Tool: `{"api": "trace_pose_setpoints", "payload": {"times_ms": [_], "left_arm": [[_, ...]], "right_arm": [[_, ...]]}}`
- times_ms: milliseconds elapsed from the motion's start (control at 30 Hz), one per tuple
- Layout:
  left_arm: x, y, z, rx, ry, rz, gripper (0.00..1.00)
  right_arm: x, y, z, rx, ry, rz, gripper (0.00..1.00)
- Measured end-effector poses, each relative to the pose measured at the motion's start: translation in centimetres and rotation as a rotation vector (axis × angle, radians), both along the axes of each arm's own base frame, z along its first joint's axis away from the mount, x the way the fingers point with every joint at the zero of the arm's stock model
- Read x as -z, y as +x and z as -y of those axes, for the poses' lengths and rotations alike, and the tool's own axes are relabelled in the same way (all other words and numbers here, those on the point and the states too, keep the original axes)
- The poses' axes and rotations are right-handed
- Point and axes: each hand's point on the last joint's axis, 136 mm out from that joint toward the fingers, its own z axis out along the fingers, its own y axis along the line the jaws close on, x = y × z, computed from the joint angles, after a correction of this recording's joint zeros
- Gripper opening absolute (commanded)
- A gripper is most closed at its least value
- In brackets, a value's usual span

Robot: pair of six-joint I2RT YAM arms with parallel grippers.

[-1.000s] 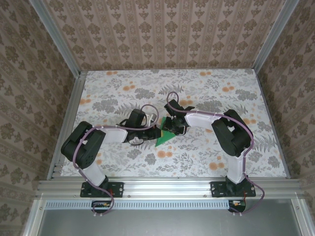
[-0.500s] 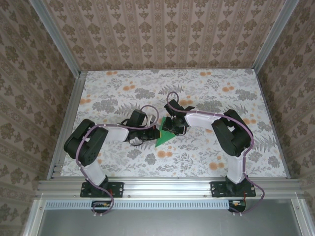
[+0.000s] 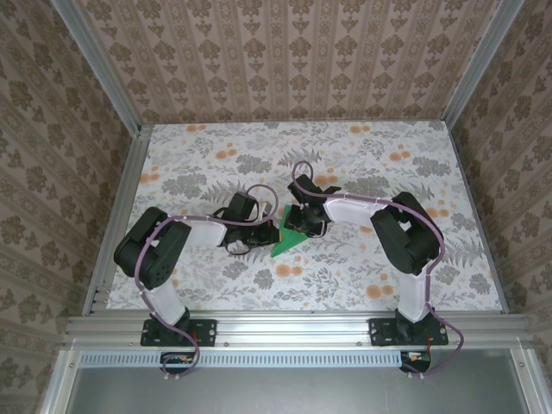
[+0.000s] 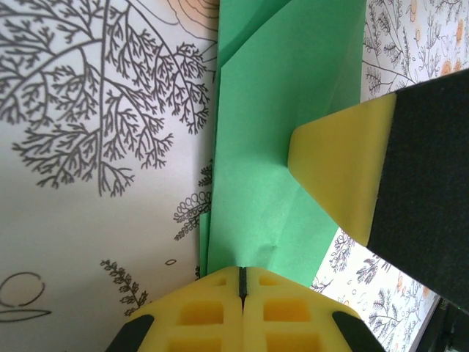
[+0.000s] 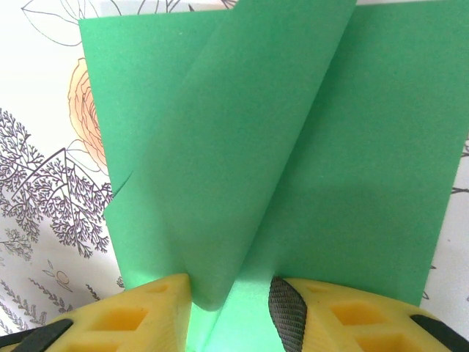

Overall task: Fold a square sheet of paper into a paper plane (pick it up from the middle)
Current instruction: Fourth fold the wing at the center of the table.

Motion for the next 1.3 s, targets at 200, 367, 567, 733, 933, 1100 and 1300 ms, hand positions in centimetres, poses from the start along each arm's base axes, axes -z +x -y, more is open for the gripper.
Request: {"api": "trace_pose_setpoints", "payload": {"times_ms": [200,367,567,733,933,1100,1300], "left_arm": [[0.1,0.0,0.0,0.001,0.007,-0.007,0.0],[0.2,0.1,0.0,0.006,0.011,-0.019,0.0],[0.2,0.3,0.4,0.032,0.008,-0.023,0.0],[0.3,0.3,0.5,0.048,0.012,-0.019,0.0],[0.2,0.2,0.5,0.059,0.018,-0.014,0.0],[0.3,0.3,0.5,0.06,0.021,-0.015,0.0],[0.3,0.3,0.5,0.06,0.022,-0.017,0.0]], "right_arm": [[-0.3,0.1,-0.1,-0.001,0.003,0.004,0.42],[-1.0,0.2,-0.3,-0.011,0.017,0.021,0.44],[-2.0,-0.5,1.0,-0.025,0.036,0.046,0.45],[-5.2,0.0,1.0,-0.058,0.132,0.126,0.36],[-6.1,0.2,-1.2,-0.147,0.232,0.164,0.23],[-4.1,-0.1,-2.5,-0.193,0.271,0.123,0.17],[-2.4,-0.6,-2.9,-0.215,0.278,0.083,0.16]]}}
